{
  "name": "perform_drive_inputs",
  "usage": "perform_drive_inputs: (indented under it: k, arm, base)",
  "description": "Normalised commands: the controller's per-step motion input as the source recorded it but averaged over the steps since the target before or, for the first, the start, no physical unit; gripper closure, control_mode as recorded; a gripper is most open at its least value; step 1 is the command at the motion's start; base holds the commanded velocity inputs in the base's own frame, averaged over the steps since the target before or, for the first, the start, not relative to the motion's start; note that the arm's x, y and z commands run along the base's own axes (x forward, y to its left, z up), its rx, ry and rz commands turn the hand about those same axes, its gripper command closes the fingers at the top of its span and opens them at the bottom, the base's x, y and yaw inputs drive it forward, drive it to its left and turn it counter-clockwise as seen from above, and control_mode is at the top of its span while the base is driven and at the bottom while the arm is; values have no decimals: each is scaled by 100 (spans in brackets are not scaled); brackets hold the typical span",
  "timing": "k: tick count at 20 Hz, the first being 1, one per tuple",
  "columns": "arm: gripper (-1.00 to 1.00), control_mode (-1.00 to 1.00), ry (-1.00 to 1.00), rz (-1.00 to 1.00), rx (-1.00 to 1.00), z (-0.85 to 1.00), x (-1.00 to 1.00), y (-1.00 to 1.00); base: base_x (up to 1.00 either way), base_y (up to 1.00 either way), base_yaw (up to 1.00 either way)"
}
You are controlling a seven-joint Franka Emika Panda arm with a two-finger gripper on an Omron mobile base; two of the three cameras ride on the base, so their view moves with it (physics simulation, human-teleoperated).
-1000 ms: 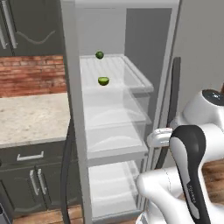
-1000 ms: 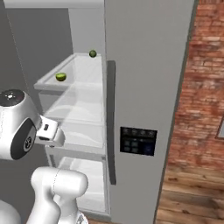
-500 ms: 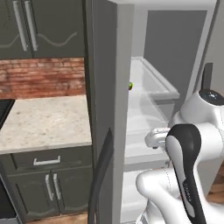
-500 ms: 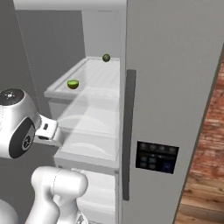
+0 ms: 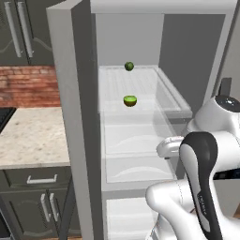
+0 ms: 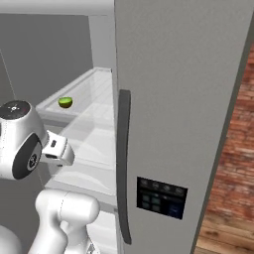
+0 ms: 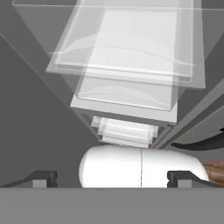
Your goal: Pick up the apple and kiwi from the fridge and place one fruit on each plate on the dining counter.
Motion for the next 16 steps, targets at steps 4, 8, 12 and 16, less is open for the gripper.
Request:
perform_drive_inputs:
  k: [4, 8, 12, 16]
  arm:
    - [-100, 100, 0, 0, 0, 0, 0, 0]
    - [-100, 100, 0, 0, 0, 0, 0, 0]
    - [-100, 100, 0, 0, 0, 0, 0, 0]
    - [-100, 100, 0, 0, 0, 0, 0, 0]
  base:
    - [18, -3, 0]
    - [0, 13, 0]
    - [0, 0, 0]
    - [0, 0, 0]
